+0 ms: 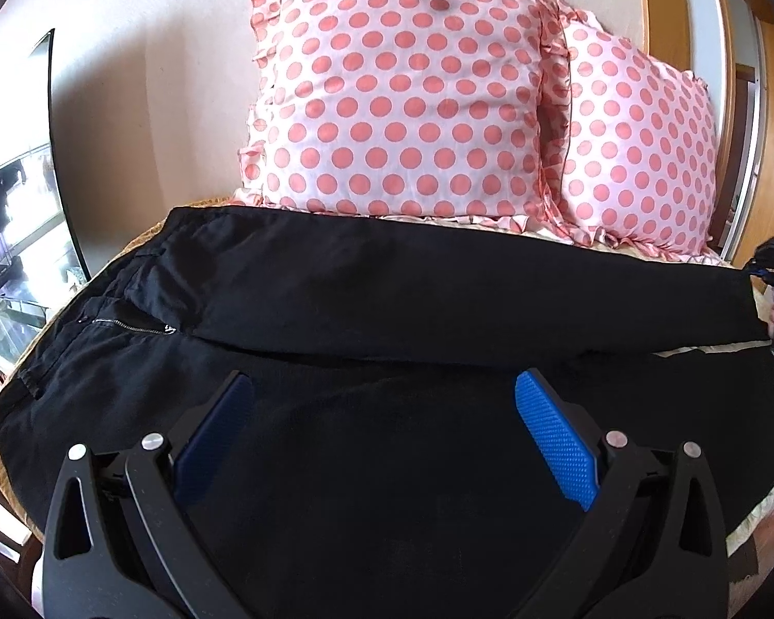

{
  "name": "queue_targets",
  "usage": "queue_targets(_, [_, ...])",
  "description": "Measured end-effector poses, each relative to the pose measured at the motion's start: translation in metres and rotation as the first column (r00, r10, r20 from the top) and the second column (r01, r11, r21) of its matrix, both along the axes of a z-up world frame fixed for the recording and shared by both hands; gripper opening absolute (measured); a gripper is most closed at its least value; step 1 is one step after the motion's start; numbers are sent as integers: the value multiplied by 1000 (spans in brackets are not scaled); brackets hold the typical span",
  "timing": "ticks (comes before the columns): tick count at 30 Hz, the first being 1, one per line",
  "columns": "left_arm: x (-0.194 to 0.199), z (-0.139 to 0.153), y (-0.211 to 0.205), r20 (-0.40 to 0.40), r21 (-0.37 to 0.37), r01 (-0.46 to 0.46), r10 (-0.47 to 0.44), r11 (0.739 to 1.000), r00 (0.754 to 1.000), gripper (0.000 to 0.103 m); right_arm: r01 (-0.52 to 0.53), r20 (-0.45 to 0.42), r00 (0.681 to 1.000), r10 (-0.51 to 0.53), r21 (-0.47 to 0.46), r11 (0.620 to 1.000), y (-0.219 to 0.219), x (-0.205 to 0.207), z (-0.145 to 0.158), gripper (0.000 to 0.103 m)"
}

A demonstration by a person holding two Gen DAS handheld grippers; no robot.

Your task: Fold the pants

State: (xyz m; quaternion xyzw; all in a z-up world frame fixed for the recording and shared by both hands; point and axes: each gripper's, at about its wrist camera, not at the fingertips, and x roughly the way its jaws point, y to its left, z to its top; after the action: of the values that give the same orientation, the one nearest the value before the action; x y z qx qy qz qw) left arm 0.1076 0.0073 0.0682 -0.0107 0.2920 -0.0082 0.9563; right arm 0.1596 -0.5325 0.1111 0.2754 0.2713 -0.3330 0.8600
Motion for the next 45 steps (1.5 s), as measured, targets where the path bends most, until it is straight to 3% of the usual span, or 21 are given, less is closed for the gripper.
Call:
queue_targets(4, [-10,5,1,19,-8,5,-5,1000,1000,101,-79,133,988,79,-7,997,31,-63,18,3])
queue_targets(7, [-18,9,0,38,-5,12,-12,1000,999,101,-100,184,978,99,-5,995,55,-113,16,3])
queue_targets(13, [-24,12,-6,52,-15,35,-34,999,998,101,-50,188,982,30,100,994,90,-201,-29,3])
queue_targets(16, [-21,12,-12,51,1,37,-37,999,998,101,-52,166,986,24,163,985,90,-207,-48,3])
queue_targets(23, [-23,8,-15,41,42,6,-8,999,999,101,-51,190,982,7,232,971,84,-205,-48,11])
queue_targets(25, [-21,6,-12,31,37,-2,1,999,1000,101,-49,190,982,-3,266,963,82,-206,-53,15])
queue_targets(26, [-19,5,-10,24,32,-7,7,999,1000,101,-53,197,980,-5,288,956,81,-207,-56,26])
queue_targets(27, [-18,5,-8,21,28,-10,9,1000,1000,101,-56,208,978,-11,316,947,80,-208,-59,26])
queue_targets(30, [-15,4,-6,12,18,-15,15,1000,1000,101,-53,236,971,-24,315,948,81,-211,-57,36])
queue_targets(34, [-9,3,-1,12,1,-31,31,1000,999,101,-11,216,975,-55,294,956,80,-205,-56,36])
queue_targets(35, [-8,3,3,13,-13,-38,38,999,999,101,-1,202,978,-58,281,960,80,-202,-56,31])
queue_targets(37, [-6,3,9,14,-35,-52,52,998,999,101,18,176,982,-65,258,966,78,-197,-56,8])
queue_targets(40, [-7,3,22,38,-66,-85,87,994,995,101,0,208,977,-56,261,965,73,-199,-58,6])
queue_targets(42, [-9,6,27,80,-31,-145,147,989,986,101,-3,245,968,-51,213,977,76,-207,-48,5])
queue_targets(45, [-8,13,32,115,46,-155,149,987,982,101,23,271,961,-58,132,991,83,-225,-33,5])
